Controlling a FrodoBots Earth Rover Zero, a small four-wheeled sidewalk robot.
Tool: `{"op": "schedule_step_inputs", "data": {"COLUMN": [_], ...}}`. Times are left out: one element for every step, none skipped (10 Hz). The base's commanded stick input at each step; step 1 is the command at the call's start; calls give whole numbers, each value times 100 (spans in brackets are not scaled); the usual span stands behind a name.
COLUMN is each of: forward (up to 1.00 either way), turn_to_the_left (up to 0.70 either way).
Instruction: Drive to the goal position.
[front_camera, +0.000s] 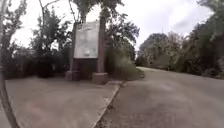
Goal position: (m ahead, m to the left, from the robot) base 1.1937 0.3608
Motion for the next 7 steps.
{"op": "schedule_step_inputs", "data": {"forward": [70, 70, 70, 70, 70, 70, 70], "turn_to_the_left": [-7, -10, -14, -18, -22, -26, -30]}}
